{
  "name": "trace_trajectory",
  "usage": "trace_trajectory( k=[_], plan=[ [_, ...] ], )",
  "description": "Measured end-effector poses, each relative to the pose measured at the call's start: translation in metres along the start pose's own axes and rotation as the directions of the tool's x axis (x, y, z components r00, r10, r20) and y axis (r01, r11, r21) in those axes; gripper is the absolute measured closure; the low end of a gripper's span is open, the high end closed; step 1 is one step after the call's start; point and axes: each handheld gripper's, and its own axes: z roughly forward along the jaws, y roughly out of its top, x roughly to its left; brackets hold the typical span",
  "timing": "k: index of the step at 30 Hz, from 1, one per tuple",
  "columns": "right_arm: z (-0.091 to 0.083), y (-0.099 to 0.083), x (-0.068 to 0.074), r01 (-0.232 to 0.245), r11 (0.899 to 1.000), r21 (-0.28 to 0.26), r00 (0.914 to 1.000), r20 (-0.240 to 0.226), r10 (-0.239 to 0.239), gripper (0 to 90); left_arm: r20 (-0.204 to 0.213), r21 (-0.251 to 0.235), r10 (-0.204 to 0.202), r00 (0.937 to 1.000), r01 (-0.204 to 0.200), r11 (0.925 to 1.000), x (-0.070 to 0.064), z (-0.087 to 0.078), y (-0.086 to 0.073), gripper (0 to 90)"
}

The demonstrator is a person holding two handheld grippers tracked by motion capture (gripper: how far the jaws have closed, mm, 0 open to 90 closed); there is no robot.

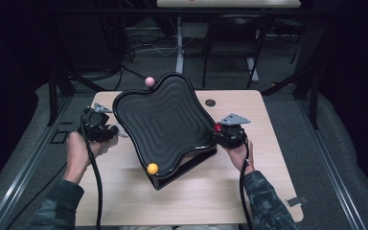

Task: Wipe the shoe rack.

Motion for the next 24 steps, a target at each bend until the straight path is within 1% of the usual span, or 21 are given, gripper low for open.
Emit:
trace_trajectory(
  k=[1, 4, 9, 10, 11, 12, 13, 16, 17, 18, 19, 20, 21, 23, 24],
  plan=[
    [0.000, 0.000, 0.000, 0.000, 1.000, 0.000, 1.0000, 0.000, 0.000, 59.8, 0.000, 0.000, 0.000, 1.0000, 0.000, 1.0000, 0.000, 0.000, 0.000, 78.7],
    [0.000, 0.000, 0.000, -0.002, 1.000, 0.003, 1.0000, -0.007, 0.002, 59.8, -0.017, 0.000, -0.012, 0.9998, 0.012, 0.9999, 0.007, 0.000, 0.005, 78.7],
    [0.000, 0.000, 0.000, -0.002, 1.000, 0.002, 1.0000, -0.005, 0.002, 59.8, -0.043, -0.011, -0.042, 0.9982, 0.042, 0.9991, 0.023, 0.001, 0.015, 78.8],
    [0.000, 0.000, 0.000, -0.003, 1.000, 0.001, 1.0000, -0.004, 0.003, 59.8, -0.053, -0.019, -0.052, 0.9973, 0.051, 0.9985, 0.028, 0.002, 0.019, 78.8],
    [0.000, 0.000, 0.000, -0.003, 1.000, 0.001, 1.0000, -0.004, 0.003, 59.8, -0.053, -0.019, -0.052, 0.9973, 0.051, 0.9985, 0.028, 0.002, 0.019, 78.8],
    [0.000, 0.000, 0.000, -0.003, 1.000, 0.000, 1.0000, -0.003, 0.003, 59.8, -0.071, -0.030, -0.058, 0.9958, 0.056, 0.9979, 0.031, 0.002, 0.024, 78.9],
    [0.000, 0.000, 0.000, -0.003, 1.000, 0.000, 1.0000, -0.003, 0.003, 59.8, -0.071, -0.030, -0.058, 0.9958, 0.056, 0.9979, 0.031, 0.002, 0.024, 78.9],
    [0.000, 0.000, 0.000, -0.004, 1.000, 0.000, 1.0000, -0.003, 0.004, 59.8, -0.081, -0.055, -0.060, 0.9950, 0.055, 0.9969, 0.036, 0.004, 0.027, 78.9],
    [0.000, 0.000, 0.000, -0.004, 1.000, -0.001, 1.0000, -0.003, 0.004, 59.8, -0.075, -0.066, -0.061, 0.9953, 0.056, 0.9963, 0.037, 0.005, 0.027, 78.9],
    [0.000, 0.000, 0.000, -0.004, 1.000, -0.001, 1.0000, -0.003, 0.004, 59.8, -0.076, -0.071, -0.068, 0.9948, 0.063, 0.9955, 0.039, 0.007, 0.022, 78.9],
    [0.000, 0.000, 0.000, -0.004, 1.000, -0.001, 1.0000, -0.003, 0.004, 59.8, -0.076, -0.071, -0.068, 0.9948, 0.063, 0.9955, 0.039, 0.007, 0.022, 79.0],
    [0.000, 0.000, 0.000, -0.004, 1.000, -0.001, 1.0000, -0.002, 0.004, 59.8, -0.071, -0.068, -0.066, 0.9953, 0.061, 0.9958, 0.040, 0.009, 0.016, 79.0],
    [0.000, 0.000, 0.000, -0.004, 1.000, -0.001, 1.0000, -0.002, 0.004, 59.8, -0.071, -0.068, -0.066, 0.9953, 0.061, 0.9958, 0.040, 0.009, 0.016, 79.1],
    [0.000, -0.001, 0.000, -0.003, 1.000, -0.002, 1.0000, -0.003, 0.003, 59.8, -0.069, -0.065, -0.067, 0.9954, 0.063, 0.9959, 0.039, 0.010, 0.007, 79.1],
    [0.000, -0.001, 0.000, -0.003, 1.000, -0.002, 1.0000, -0.003, 0.003, 59.8, -0.059, -0.061, -0.065, 0.9962, 0.061, 0.9963, 0.036, 0.011, -0.004, 79.1]
  ],
)
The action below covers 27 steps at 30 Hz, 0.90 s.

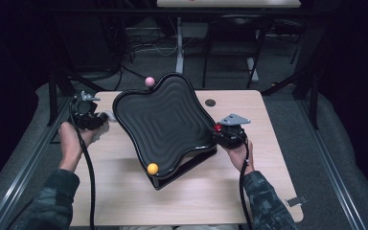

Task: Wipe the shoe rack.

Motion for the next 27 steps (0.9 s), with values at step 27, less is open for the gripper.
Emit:
trace_trajectory(
  k=[27],
  plan=[
    [0.000, -0.001, 0.000, -0.007, 1.000, -0.008, 1.0000, 0.006, 0.007, 59.7, 0.211, 0.103, 0.170, 0.9626, -0.195, 0.9755, -0.090, 0.002, -0.118, 79.8]
  ],
)
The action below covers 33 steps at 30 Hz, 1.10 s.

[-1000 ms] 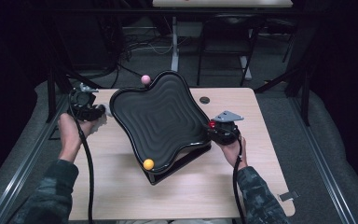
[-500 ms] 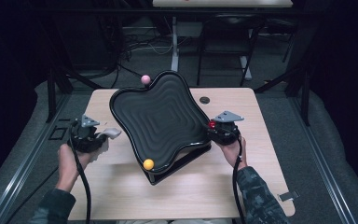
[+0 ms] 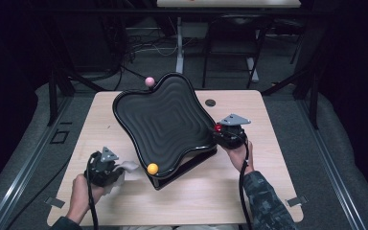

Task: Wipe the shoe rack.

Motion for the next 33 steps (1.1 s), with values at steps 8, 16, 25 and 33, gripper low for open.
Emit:
trace_trajectory(
  k=[8, 16, 25, 33],
  plan=[
    [0.000, 0.000, 0.000, -0.003, 1.000, 0.000, 1.0000, 0.001, 0.003, 59.7, 0.086, -0.019, 0.029, 0.9958, -0.028, 0.9994, -0.031, 0.009, 0.001, 79.7],
    [0.000, 0.000, 0.000, -0.004, 1.000, 0.000, 1.0000, 0.001, 0.004, 59.7, 0.143, -0.101, -0.030, 0.9893, 0.044, 0.9939, -0.039, 0.015, 0.012, 79.6],
    [0.000, 0.000, 0.000, -0.007, 1.000, 0.000, 1.0000, 0.003, 0.007, 59.7, 0.136, -0.147, -0.030, 0.9903, 0.050, 0.9879, -0.051, 0.019, 0.016, 79.7],
    [0.000, 0.000, 0.000, -0.020, 1.000, 0.001, 0.9998, 0.003, 0.020, 59.7, 0.103, -0.088, -0.007, 0.9947, 0.016, 0.9960, -0.061, 0.041, 0.007, 80.2]
  ],
)
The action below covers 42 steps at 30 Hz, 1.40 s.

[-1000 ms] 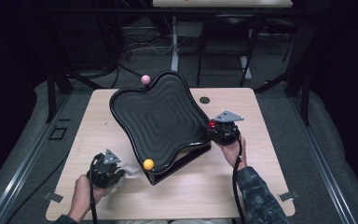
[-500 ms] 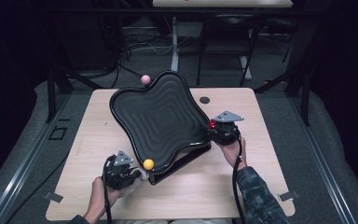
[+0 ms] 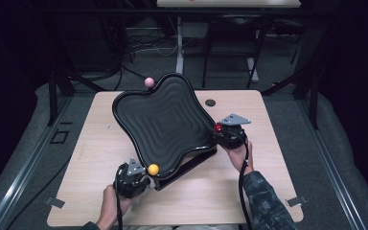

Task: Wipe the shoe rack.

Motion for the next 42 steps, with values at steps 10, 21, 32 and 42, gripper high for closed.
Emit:
trace_trajectory(
  k=[10, 21, 32, 42],
  plan=[
    [0.000, 0.000, 0.000, 0.007, 1.000, 0.001, 1.0000, 0.001, -0.007, 59.7, 0.001, -0.057, -0.011, 0.9999, 0.011, 0.9983, -0.001, -0.009, -0.005, 79.9],
    [0.000, 0.000, 0.001, 0.004, 1.000, 0.001, 1.0000, 0.007, -0.004, 59.7, -0.008, -0.049, 0.000, 1.0000, 0.000, 0.9988, -0.005, -0.006, -0.010, 80.0],
    [0.000, 0.000, 0.000, 0.017, 1.000, 0.003, 0.9998, 0.008, -0.017, 59.6, -0.078, -0.022, -0.064, 0.9949, 0.062, 0.9978, 0.034, -0.025, -0.020, 79.6],
    [0.002, 0.003, -0.002, 0.038, 0.999, 0.013, 0.9990, 0.021, -0.039, 59.5, -0.148, -0.113, -0.191, 0.9703, 0.175, 0.9781, 0.068, -0.036, -0.021, 79.4]
  ],
)
